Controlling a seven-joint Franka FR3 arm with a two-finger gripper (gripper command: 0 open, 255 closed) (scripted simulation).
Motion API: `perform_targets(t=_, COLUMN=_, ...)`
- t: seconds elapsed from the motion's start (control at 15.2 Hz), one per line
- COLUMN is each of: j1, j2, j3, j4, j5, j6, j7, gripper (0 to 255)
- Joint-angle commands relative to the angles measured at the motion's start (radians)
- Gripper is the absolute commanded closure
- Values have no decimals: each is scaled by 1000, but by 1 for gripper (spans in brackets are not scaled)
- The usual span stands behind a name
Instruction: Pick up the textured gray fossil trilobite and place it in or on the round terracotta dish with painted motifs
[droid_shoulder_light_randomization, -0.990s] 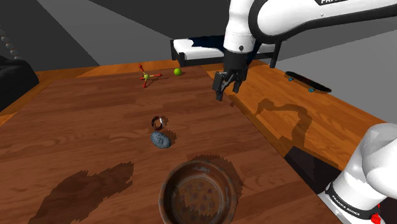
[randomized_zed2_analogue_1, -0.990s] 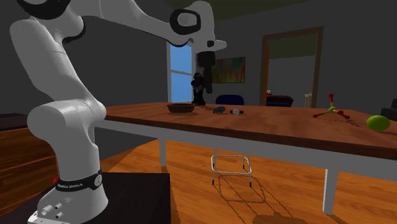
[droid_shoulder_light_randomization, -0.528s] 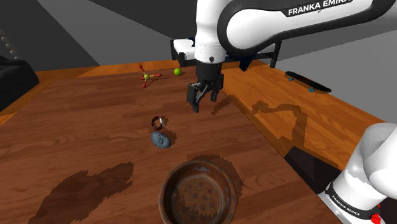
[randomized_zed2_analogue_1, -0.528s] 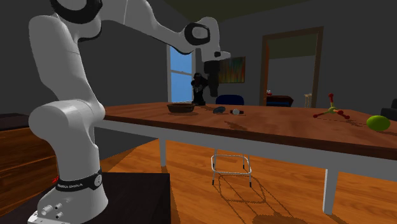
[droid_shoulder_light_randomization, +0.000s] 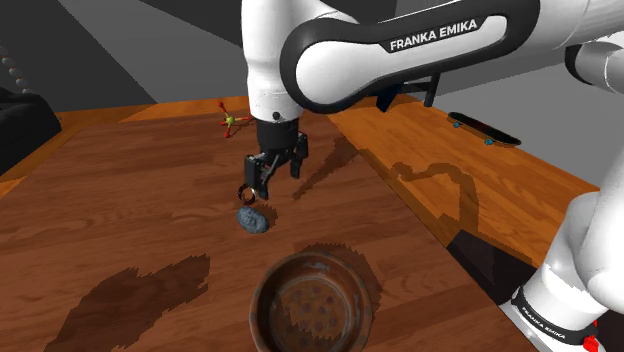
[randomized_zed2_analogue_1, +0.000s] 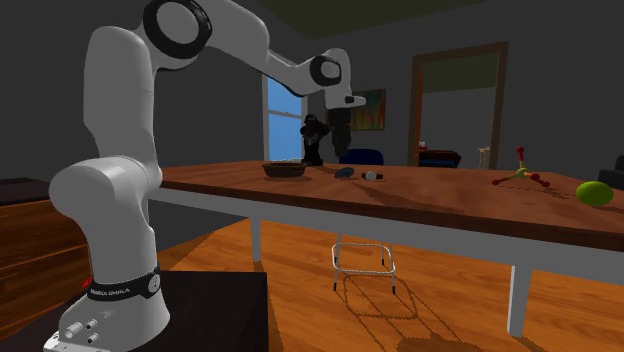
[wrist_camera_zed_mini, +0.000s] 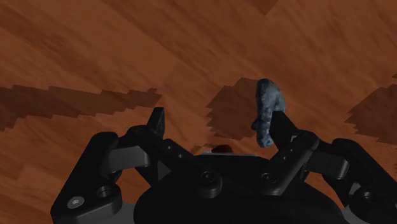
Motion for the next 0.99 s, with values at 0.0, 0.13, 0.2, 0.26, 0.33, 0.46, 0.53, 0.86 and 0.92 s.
perform_targets(t=0.0, j1=30, j2=71, j3=17, j4=72, j5=-34, j6=-14, j7=28, gripper=0)
perform_targets(t=0.13, j1=64, j2=147, j3=29, j4=153, j5=-70, j6=-35, j7=53, gripper=0)
perform_targets(t=0.2, j1=84, j2=186, j3=33, j4=197, j5=-88, j6=-47, j7=64, gripper=0)
perform_targets(t=0.26, j1=105, j2=226, j3=36, j4=243, j5=-106, j6=-60, j7=74, gripper=0)
perform_targets(t=0.33, j1=125, j2=263, j3=38, j4=288, j5=-122, j6=-74, j7=82, gripper=0)
perform_targets(t=0.46, j1=124, j2=264, j3=35, j4=263, j5=-123, j6=-48, j7=83, gripper=0)
perform_targets(t=0.53, j1=123, j2=265, j3=34, j4=251, j5=-124, j6=-35, j7=84, gripper=0)
perform_targets(t=0.86, j1=119, j2=274, j3=31, j4=201, j5=-129, j6=22, j7=89, gripper=0)
perform_targets(t=0.92, j1=119, j2=274, j3=31, j4=201, j5=-129, j6=22, j7=89, gripper=0)
